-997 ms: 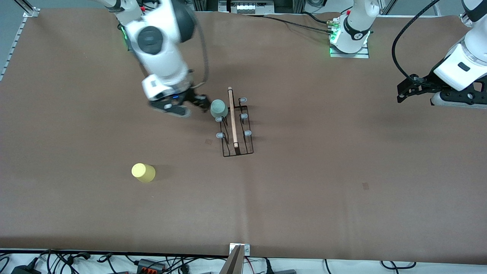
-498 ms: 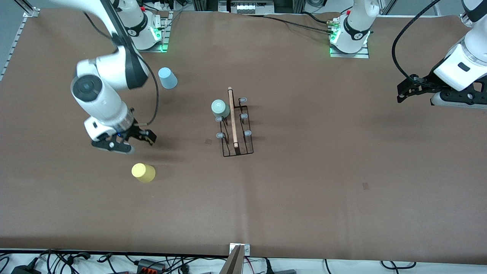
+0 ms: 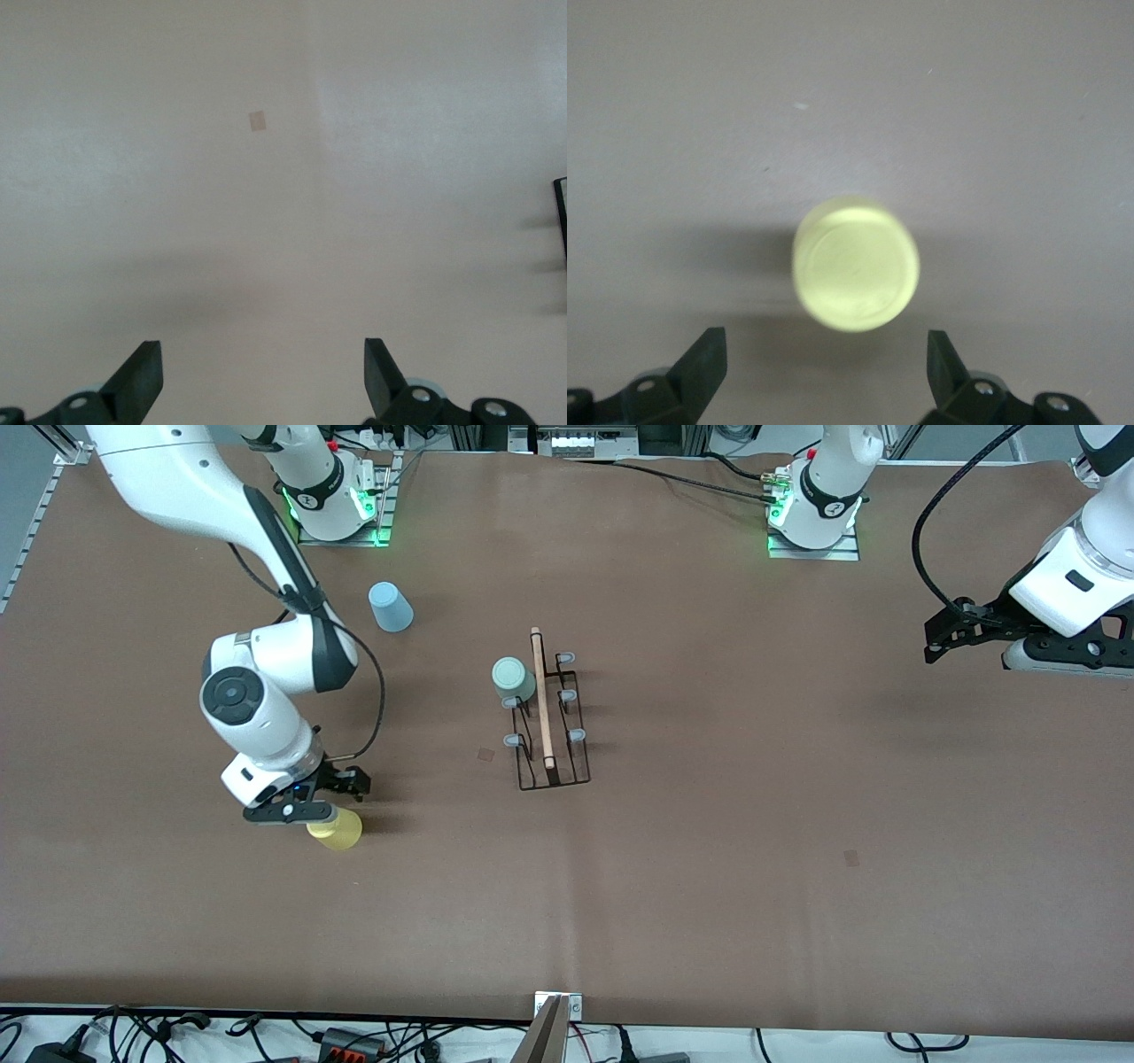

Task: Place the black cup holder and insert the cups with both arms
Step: 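Lower and grasp the yellow cup with the right gripper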

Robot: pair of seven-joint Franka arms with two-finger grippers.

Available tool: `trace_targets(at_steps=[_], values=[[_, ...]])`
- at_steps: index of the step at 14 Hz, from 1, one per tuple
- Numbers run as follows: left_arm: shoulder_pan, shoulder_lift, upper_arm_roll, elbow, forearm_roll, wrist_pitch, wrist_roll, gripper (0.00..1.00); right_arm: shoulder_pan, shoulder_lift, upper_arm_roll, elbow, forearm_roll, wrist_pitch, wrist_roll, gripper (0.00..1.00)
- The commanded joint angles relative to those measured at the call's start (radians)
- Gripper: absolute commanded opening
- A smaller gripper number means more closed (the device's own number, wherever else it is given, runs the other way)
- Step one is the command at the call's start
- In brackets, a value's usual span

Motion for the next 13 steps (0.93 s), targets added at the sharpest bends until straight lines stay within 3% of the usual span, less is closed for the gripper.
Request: trace_targets(at_steps=[1, 13], values=[[-0.002, 0.011, 0.004, 0.026, -0.005, -0.013, 0.000, 1.00, -0.029, 0.027, 0.008, 0.055, 0.019, -0.012, -0.042, 1.00], [-0.002, 0.017, 0.003, 0.032, -0.005, -0.015, 0.000, 1.00, -0.021, 0.112, 0.008, 0.093, 0.024, 0.037, -0.034, 1.00]])
